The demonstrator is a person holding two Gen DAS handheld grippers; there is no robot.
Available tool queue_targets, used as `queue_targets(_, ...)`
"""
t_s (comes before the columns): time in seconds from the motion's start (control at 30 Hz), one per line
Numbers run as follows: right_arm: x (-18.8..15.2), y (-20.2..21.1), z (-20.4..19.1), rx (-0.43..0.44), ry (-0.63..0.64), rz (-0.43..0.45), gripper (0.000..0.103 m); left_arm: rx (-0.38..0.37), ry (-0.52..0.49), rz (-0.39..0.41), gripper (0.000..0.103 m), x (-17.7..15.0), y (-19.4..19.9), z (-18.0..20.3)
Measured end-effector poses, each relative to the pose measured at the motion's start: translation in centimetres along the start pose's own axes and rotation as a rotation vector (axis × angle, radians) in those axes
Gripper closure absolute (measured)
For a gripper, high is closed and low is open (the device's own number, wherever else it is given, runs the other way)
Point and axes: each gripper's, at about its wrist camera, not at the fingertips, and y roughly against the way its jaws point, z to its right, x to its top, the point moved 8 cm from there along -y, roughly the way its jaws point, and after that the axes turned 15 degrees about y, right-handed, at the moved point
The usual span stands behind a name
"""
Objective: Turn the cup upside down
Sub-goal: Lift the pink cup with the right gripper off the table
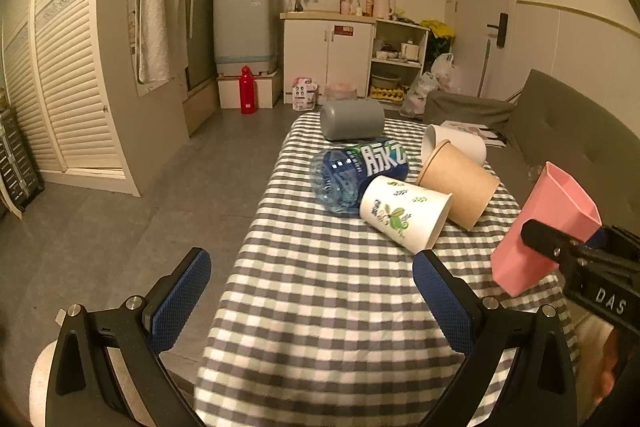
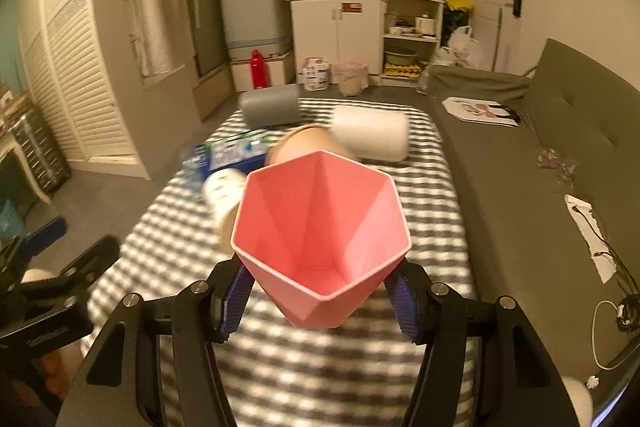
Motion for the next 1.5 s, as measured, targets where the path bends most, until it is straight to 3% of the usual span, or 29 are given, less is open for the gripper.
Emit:
queue_targets(0.43,-1.5,-1.1,-5.4,0.047,0.072,-0.035,0.043,0.036,0.037,0.009,0.000,-0.2,1.2,-2.7)
queue_targets(0.7,-3.6,-2.2,-4.9,0.064,0.061,-0.094,0.043,0.034,0.044,-0.004,0.000,-0.2,0.9,-2.7)
queue_targets(1.17,-3.5,-2.1,-4.7,0.081,0.048,-0.083,0.042,0.056,0.028,-0.012,0.000,-0.6,0.7,-2.2)
queue_targets(1.5,-3.3,-1.0,-6.1,0.166,0.045,-0.151,0.043,0.065,0.022,-0.016,0.000,-0.9,0.9,-1.9)
